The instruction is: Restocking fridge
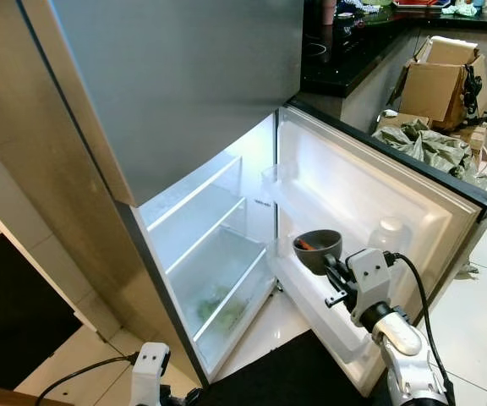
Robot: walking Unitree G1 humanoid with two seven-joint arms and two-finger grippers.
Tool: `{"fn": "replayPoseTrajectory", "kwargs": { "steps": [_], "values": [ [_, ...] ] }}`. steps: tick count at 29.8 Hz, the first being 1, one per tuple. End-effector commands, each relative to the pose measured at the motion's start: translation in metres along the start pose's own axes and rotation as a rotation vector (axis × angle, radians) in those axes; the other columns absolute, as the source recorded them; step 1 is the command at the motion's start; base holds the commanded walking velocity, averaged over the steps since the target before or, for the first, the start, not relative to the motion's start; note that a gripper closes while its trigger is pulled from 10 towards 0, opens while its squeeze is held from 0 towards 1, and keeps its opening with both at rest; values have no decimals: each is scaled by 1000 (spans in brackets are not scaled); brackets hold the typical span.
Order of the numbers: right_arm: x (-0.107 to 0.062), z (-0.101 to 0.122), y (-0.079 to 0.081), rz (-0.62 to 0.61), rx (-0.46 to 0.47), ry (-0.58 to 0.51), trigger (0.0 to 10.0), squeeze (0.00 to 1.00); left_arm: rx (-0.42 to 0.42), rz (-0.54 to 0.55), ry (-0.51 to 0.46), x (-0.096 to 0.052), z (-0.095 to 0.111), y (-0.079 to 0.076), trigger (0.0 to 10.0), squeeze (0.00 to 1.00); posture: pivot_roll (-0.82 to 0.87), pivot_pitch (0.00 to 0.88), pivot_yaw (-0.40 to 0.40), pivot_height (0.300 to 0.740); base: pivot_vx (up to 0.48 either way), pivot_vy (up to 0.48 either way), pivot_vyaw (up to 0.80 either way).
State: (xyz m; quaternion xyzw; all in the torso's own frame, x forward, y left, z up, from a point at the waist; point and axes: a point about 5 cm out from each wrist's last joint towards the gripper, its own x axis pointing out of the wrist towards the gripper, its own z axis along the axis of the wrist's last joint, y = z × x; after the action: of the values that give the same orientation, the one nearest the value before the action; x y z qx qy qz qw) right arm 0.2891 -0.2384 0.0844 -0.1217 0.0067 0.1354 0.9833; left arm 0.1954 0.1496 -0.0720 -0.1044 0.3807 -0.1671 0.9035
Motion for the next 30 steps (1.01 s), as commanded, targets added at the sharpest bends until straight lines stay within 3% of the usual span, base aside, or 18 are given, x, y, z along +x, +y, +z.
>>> {"fn": "replayPoseTrajectory", "kwargs": {
  "steps": [1,3,4,12,17,21,22,23,24,28,30],
  "values": [
    [-6,-4,-16,-111,-5,28,10000,0,11,35,26,-6,-5,11,10000,0,-168,34,62,740,0,0,0],
    [-9,-5,-24,-152,-20,36,10000,0,11,36,25,-7,-5,12,10000,0,-168,35,62,740,0,0,0],
    [-13,-6,-36,-216,-41,50,10000,0,11,37,26,-7,-5,12,10000,0,-167,38,64,740,0,0,0],
    [-31,-7,-72,-377,-91,82,10000,0,15,32,23,-7,-4,12,10000,0,-167,41,65,740,0,0,0],
    [-35,-5,-80,-397,-92,77,10000,0,20,28,19,-6,-2,12,10000,0,-167,41,65,740,0,0,0],
    [-30,-2,-68,-325,-36,20,10000,0,25,21,16,-5,-1,10,10000,0,-170,39,62,740,0,0,0],
    [-20,0,-42,-195,51,-46,10000,0,31,11,14,-4,0,8,10000,0,-170,35,62,740,0,0,0],
    [-16,1,-31,-144,85,-69,10000,0,34,6,13,-3,0,7,10000,0,-169,35,62,740,0,0,0],
    [-16,1,-31,-144,85,-69,10000,0,34,6,13,-3,0,7,10000,0,-169,35,62,740,0,0,0],
    [-6,3,1,4,157,-99,10000,0,36,0,12,-3,1,5,10000,0,-166,33,61,740,0,0,0],
    [-4,4,7,31,180,-107,10000,0,36,-1,11,-2,1,5,10000,0,-166,33,61,740,0,0,0]
  ]
}}
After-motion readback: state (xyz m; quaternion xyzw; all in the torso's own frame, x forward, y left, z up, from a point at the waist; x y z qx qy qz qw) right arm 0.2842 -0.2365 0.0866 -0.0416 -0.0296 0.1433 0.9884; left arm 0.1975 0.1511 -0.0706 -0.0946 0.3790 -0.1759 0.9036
